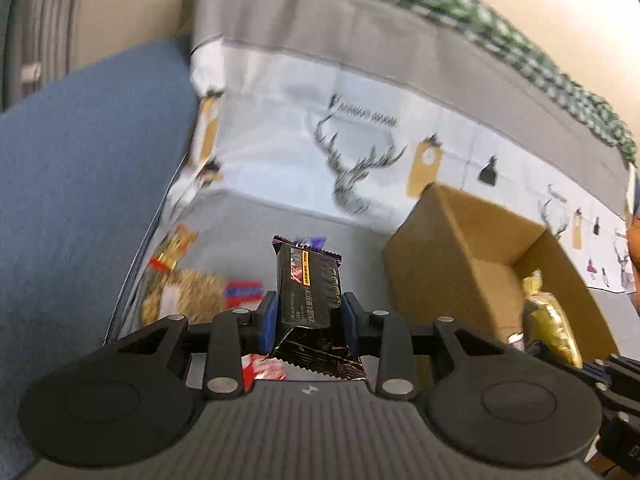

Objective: Organize snacks
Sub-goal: 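Carry the chocolate bar and yellow wafer stick over the cardboard box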

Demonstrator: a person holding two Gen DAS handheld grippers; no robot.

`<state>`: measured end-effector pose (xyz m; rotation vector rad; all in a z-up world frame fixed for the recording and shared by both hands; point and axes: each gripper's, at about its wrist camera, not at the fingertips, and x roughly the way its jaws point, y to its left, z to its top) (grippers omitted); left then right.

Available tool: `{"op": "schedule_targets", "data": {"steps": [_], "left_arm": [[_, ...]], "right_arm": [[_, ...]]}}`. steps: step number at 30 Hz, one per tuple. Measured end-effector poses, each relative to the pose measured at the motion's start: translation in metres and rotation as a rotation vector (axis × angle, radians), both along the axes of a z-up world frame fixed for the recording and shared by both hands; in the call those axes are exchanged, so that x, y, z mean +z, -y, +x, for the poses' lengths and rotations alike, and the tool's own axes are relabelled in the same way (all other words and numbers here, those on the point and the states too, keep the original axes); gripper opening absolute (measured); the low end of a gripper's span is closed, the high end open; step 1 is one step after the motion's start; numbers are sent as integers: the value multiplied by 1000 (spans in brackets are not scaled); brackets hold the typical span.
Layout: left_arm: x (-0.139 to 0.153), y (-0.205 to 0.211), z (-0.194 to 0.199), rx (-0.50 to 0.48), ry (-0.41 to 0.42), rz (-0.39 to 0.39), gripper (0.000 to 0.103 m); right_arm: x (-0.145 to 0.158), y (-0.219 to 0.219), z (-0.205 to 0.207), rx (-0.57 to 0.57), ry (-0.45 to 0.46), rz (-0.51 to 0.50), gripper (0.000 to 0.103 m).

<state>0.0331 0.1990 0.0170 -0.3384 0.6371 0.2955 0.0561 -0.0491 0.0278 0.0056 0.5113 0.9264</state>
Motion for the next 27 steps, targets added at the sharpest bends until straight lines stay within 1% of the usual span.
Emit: {"op": "schedule_targets", "data": {"steps": [4, 8, 11, 19, 22, 27], "left_arm": [[11, 20, 1, -38, 77, 34, 37], [22, 40, 2, -79, 147, 34, 37], [25, 52, 5, -105, 181, 28, 37], [27, 94, 16, -206, 237, 53, 37], [26, 109, 20, -248, 259, 38, 37], [23, 135, 26, -326, 293, 35, 37]], "right_arm": [[0, 9, 6, -21, 2, 15, 12], [0, 21, 14, -66, 2, 28, 12], [0, 32, 21, -108, -1, 43, 11], [3, 57, 33, -210, 34, 60, 11], [3, 66, 39, -258, 33, 66, 11], [2, 81, 48, -334, 29, 72, 11]]}}
